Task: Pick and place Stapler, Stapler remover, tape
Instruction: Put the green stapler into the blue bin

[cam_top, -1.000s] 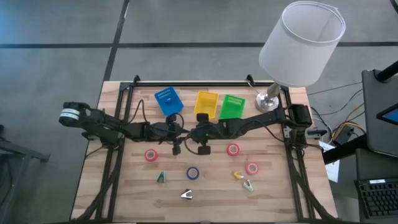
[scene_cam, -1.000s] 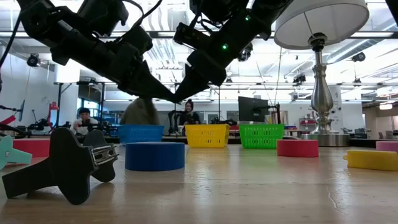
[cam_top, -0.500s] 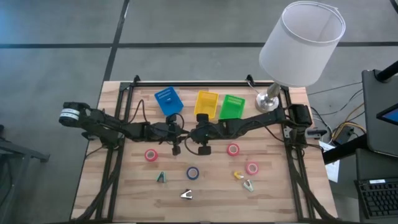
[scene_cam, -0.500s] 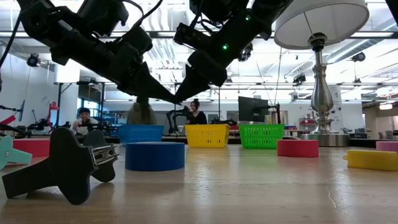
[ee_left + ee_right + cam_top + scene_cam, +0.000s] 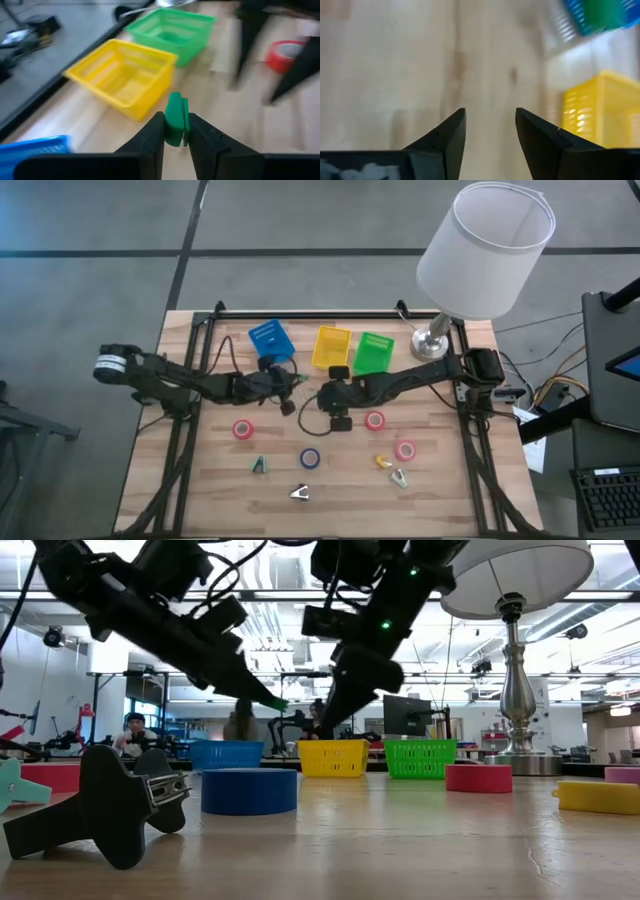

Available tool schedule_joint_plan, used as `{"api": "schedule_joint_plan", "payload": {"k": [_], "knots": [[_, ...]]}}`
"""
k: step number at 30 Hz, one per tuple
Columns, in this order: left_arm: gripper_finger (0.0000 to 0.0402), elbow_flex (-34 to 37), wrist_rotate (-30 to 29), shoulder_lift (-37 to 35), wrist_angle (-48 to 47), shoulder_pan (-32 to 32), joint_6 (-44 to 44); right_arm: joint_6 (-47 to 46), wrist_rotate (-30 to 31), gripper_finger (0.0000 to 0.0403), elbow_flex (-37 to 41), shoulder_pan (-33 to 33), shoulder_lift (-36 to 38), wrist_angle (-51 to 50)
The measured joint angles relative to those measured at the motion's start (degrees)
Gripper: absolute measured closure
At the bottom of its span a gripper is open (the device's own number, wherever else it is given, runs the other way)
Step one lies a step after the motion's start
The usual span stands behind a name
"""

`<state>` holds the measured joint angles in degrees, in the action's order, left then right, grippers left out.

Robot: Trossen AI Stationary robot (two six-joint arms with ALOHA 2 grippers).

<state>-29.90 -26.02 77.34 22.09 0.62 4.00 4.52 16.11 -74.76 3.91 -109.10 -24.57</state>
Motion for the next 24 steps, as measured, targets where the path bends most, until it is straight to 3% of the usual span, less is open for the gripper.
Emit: {"api": "schedule_joint_plan", "payload": {"k": [7, 11, 16, 24], "knots": [[0.0330, -9.0, -1.3, -4.2, -28.0, 8.6, 4.1, -4.8, -0.2, 0.0239, 0.0, 4.3, 0.0, -4.6], [0.0328, -10.4, -2.6, -4.6, -36.4, 14.8, 8.8, -9.9, -0.2, 0.0245, 0.0, 6.4, 0.1, -6.5], [0.0328, -6.7, -0.1, -4.2, -33.4, 20.9, 9.2, -18.2, -0.5, 0.0251, 0.0, 8.4, 0.5, -13.5], [0.0327, -1.7, 10.7, -4.2, -22.6, 26.6, 7.4, -28.1, -10.6, 0.0263, 0.0, 12.1, 1.2, -21.8]]}}
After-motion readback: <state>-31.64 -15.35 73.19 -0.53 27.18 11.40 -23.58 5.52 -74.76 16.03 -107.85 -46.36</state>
